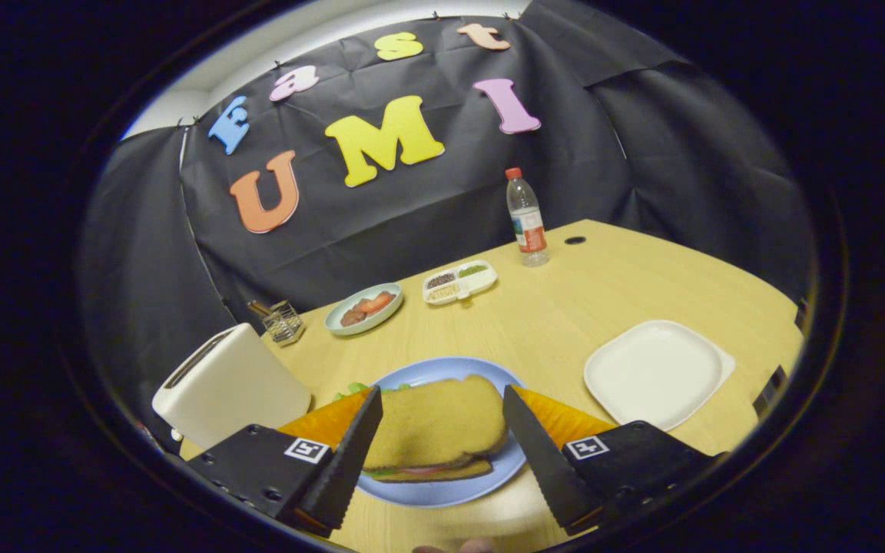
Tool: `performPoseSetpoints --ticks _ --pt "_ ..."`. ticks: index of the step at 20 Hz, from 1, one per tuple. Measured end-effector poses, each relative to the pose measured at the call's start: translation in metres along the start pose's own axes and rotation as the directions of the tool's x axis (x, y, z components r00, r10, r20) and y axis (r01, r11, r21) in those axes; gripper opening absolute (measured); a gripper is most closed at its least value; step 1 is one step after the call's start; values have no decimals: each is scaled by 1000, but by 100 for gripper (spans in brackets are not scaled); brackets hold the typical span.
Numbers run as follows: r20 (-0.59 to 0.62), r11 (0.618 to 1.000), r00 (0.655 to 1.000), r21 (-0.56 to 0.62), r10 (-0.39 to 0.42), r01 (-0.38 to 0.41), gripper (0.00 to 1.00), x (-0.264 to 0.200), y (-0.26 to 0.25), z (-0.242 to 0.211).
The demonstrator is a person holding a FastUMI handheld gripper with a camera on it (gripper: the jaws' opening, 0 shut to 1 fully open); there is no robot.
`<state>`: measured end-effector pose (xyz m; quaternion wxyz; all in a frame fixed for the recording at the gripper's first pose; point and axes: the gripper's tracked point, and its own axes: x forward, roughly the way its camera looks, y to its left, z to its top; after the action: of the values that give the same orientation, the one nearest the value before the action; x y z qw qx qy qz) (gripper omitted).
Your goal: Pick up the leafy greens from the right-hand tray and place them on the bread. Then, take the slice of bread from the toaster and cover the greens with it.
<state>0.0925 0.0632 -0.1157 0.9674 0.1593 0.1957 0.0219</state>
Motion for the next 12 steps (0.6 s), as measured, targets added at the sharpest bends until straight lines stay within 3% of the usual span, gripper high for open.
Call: performPoseSetpoints --ticks 6,12 --pt "170 985 985 -172 23 6 96 -42 28 54" --pt "356 953 929 -304 102 12 96 -113 76 114"
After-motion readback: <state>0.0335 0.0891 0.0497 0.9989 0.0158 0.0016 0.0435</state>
